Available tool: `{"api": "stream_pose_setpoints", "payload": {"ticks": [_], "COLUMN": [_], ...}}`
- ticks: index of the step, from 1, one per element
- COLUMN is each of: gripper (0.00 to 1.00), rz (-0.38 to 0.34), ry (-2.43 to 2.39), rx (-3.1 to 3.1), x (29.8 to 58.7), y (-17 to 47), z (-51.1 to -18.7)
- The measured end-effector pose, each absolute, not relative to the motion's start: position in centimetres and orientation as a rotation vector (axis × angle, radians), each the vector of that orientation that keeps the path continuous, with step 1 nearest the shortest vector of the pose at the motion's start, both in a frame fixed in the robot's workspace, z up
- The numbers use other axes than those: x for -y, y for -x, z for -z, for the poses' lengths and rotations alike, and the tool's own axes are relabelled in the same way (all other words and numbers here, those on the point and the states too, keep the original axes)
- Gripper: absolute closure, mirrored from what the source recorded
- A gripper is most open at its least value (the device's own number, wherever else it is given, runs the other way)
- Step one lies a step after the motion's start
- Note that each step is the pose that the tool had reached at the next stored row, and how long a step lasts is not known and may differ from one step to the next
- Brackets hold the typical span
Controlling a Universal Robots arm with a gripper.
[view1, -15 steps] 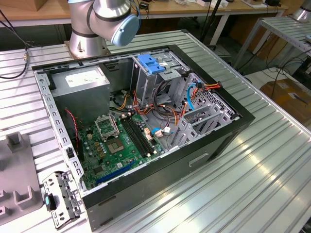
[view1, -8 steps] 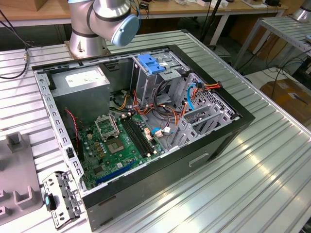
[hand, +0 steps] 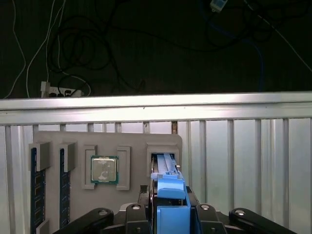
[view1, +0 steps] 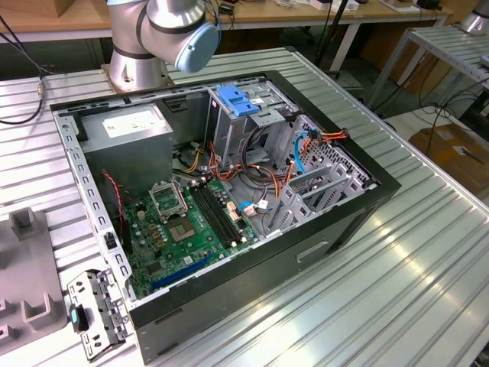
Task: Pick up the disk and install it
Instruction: 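Pick up the disk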
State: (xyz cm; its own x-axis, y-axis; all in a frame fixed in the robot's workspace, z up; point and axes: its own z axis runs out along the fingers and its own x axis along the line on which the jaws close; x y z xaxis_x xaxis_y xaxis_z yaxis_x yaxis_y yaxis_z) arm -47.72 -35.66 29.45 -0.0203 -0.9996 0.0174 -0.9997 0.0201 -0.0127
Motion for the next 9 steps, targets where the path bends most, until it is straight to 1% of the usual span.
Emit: {"api": "stream_pose_setpoints", "payload": {"ticks": [9], "gripper": [0.63], "rz": [-0.033], "ry": [-2.196], "rx": [2.241], "x": [35.66], "y": [47.73], "z": [-29.45]}}
